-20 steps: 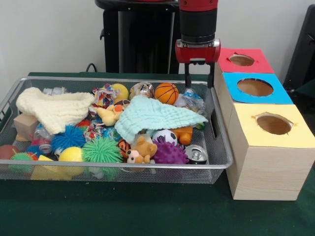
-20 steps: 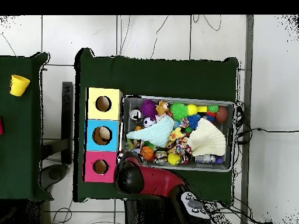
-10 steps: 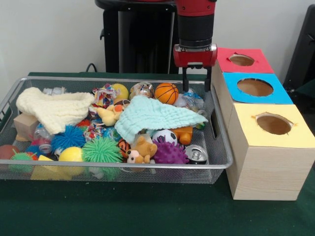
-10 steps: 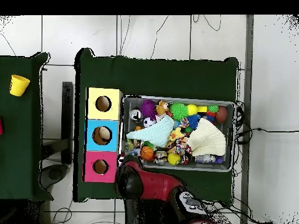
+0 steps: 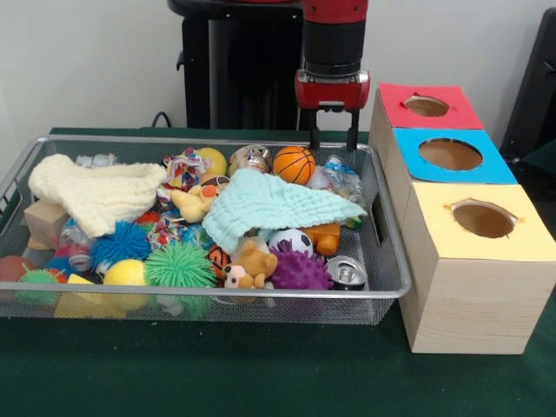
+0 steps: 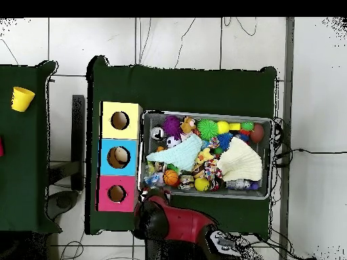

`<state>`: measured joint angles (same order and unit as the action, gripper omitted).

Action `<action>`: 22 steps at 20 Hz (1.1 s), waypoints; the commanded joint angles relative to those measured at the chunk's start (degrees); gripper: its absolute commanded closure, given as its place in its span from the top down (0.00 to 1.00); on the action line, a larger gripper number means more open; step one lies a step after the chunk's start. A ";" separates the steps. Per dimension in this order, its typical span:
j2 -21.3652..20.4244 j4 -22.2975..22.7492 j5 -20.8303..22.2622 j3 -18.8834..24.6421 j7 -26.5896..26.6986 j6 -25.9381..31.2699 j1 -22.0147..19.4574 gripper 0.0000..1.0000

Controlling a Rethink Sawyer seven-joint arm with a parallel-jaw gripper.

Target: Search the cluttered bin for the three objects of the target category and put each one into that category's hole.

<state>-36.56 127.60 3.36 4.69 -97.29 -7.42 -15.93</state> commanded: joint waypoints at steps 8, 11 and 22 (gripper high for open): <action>4.89 -6.22 1.97 7.36 -8.51 -0.85 -7.00 1.00; 5.73 -6.49 2.50 8.38 -8.63 -2.02 -7.80 1.00; 5.73 -3.70 3.27 9.93 -10.99 -5.33 -7.59 1.00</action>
<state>-31.62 127.39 6.15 8.81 -97.29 -10.71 -23.25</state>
